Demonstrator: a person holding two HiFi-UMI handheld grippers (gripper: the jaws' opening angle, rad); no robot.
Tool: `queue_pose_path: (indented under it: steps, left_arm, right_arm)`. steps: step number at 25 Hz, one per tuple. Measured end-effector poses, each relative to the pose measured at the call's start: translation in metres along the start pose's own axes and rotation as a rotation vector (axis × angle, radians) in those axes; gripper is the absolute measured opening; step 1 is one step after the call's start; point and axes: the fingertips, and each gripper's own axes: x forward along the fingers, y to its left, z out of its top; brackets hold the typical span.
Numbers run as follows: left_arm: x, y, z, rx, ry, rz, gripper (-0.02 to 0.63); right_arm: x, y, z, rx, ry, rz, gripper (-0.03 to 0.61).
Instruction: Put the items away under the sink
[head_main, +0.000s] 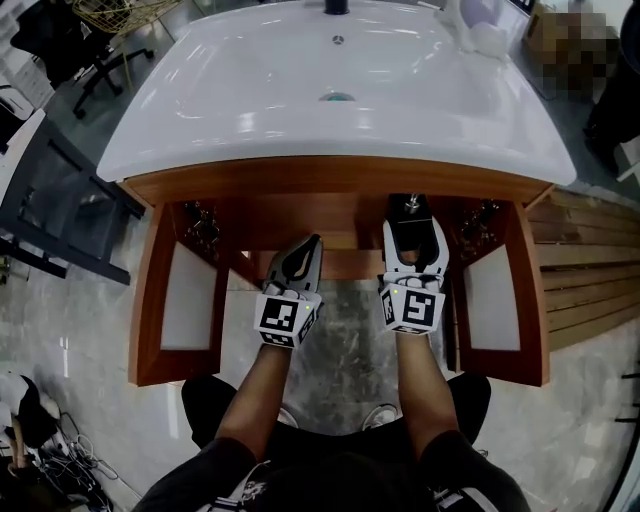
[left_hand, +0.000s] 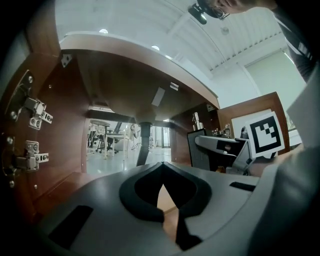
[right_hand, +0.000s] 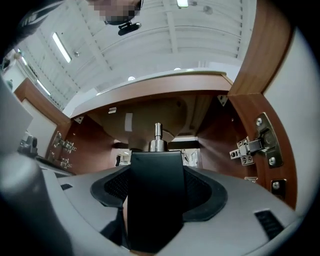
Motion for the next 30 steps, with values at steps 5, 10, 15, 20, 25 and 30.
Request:
queue_pose_path:
  steps: [5,10,15,20,25,30]
  left_arm:
    - [0.008,0.006,0.001,-0.004,-0.005,0.009,-0.002]
    - [0.008,0.010,0.003,0.011,-0.009,0.012,-0.002]
    - [0.006,0.010,0.002,0.007,-0.006,0.018,-0.002]
    - [0.004,0.010,0.001,-0.005,-0.001,0.021,-0.002]
    - [0.005,0.011,-0.003,-0.014,0.013,0.016,-0.002]
    - [0.005,0.007,-0.003,-0.006,0.012,-0.003,-0.002]
  right_arm:
    - [0.022,-0.012,-0.020,-0.006,0.004,-0.032,0.324]
    - [0.020,-0.016,-0.027,-0.001,-0.002,-0.057,0.324]
    - [0.010,-0.015,-0.028,-0.016,0.026,-0.039,0.324]
    - [0.009,-0.014,-0.031,-0.046,0.063,-0.025,0.324]
    - [0.007,-0.013,-0.043,-0.078,0.130,-0.033,0.324]
    - [0.006,-0.012,-0.054,-0.076,0.172,-0.027,0.334]
